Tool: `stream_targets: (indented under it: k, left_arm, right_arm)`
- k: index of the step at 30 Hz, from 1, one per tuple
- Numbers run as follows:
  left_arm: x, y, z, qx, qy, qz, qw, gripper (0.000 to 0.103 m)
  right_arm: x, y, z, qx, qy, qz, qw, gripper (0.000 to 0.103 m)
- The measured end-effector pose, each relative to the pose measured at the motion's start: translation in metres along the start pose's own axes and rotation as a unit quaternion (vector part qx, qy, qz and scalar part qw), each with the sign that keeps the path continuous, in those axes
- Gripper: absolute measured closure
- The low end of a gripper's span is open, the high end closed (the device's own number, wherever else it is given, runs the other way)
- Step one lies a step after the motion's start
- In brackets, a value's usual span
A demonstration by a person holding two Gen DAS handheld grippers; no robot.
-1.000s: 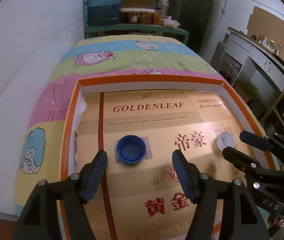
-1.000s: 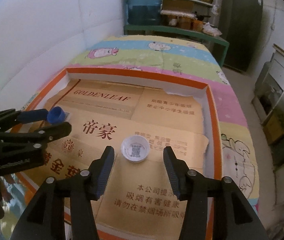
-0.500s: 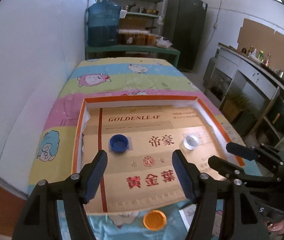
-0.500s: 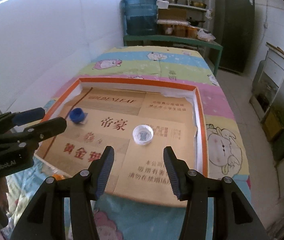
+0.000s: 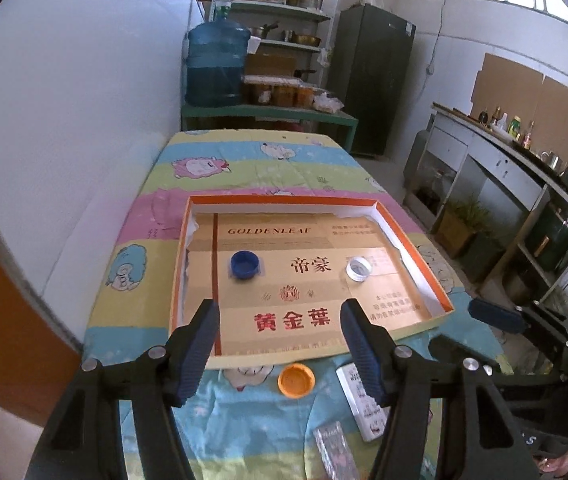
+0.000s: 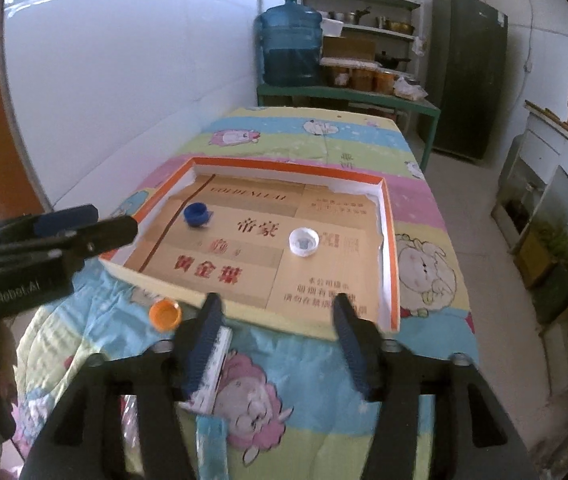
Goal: Organize rigid objects
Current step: 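Move the left tool to the red cap while the right tool moves to the blue lighter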
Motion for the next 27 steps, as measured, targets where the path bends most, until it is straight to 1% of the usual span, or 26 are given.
stream_targets:
  k: [5, 13, 19, 27]
  left_arm:
    - [-0.013, 0.001, 0.025, 0.001, -0.01, -0.002, 0.9999, 0.04]
    - [-0.046, 0.002, 0.049, 0.0, -0.004, -0.001, 1.0, 0.04]
    - [-0.067, 0.002, 0.057, -0.004, 0.006, 0.001, 1.0, 0.042]
    - [-0.091, -0.001, 0.067, -0.005, 0.01, -0.007, 0.9999, 0.043]
  right_arm:
    - [-0.017, 0.007, 0.018, -0.008, 0.003, 0.004, 1.0, 0.036]
    - [-0.052, 0.014, 0.041, 0.0, 0.016, -0.001, 1.0, 0.036]
    - [-0.077, 0.025, 0.057, 0.005, 0.023, 0.0, 1.0, 0.036]
    - [-0.098, 0.035, 0.065, 0.003, 0.033, 0.006, 0.999, 0.036]
Point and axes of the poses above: each gripper's, at about its wrist camera, not at the fingertips, and z roughly against the way its jaws point, y to its left, x to its top, the point moved 5 cm from there along -z, roughly the way its jaws point, and after that the axes turned 1 degree about y, right-handed, at the moved point
